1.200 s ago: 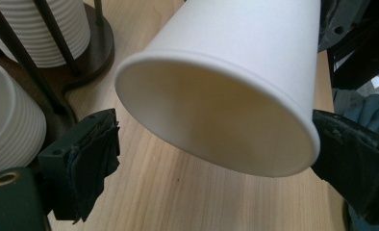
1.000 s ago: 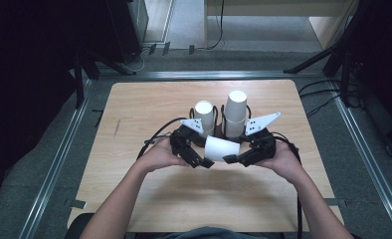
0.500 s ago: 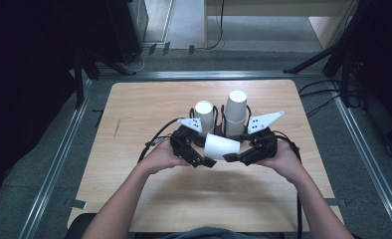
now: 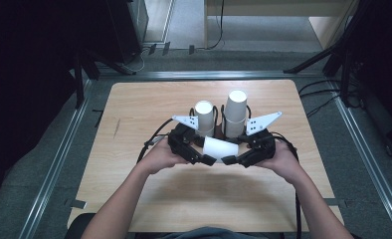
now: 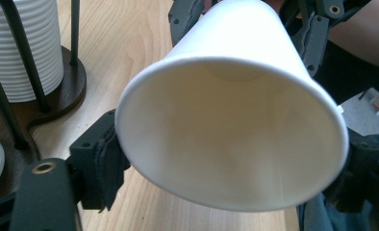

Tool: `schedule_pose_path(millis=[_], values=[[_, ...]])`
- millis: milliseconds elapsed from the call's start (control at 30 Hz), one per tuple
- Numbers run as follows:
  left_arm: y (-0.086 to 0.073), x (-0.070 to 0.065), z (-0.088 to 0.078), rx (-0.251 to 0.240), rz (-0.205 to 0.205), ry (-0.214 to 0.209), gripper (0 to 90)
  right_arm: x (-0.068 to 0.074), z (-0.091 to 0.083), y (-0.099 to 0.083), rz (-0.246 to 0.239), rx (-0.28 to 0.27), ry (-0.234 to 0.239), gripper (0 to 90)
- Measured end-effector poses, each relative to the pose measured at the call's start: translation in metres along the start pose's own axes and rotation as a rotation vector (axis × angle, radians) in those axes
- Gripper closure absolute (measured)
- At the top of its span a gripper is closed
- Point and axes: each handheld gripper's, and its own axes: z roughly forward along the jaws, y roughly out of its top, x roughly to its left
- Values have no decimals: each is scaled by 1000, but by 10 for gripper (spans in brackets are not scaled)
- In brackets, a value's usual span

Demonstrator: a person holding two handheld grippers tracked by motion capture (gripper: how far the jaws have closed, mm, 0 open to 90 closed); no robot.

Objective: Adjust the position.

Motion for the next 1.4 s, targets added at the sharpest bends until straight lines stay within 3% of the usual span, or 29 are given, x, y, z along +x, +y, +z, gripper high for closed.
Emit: schedule_pose_path(millis=[333,600,933,1133,1400], values=[[1,1,-2,11,6,-20,243,-1,-1,-2,5,0,12,343],[1,0,-3,20,19,-4,245,-1,0,-2,9,6,11,336],[4,1,-20,30,18,59,244,-3,-3,-3,28,20,-42,241],[10,-2,-26,94,38,111,244,-3,1,-5,29,59,-59,234],[20,-2,-28,192,52,149,243,-4,5,-6,27,80,-80,234]])
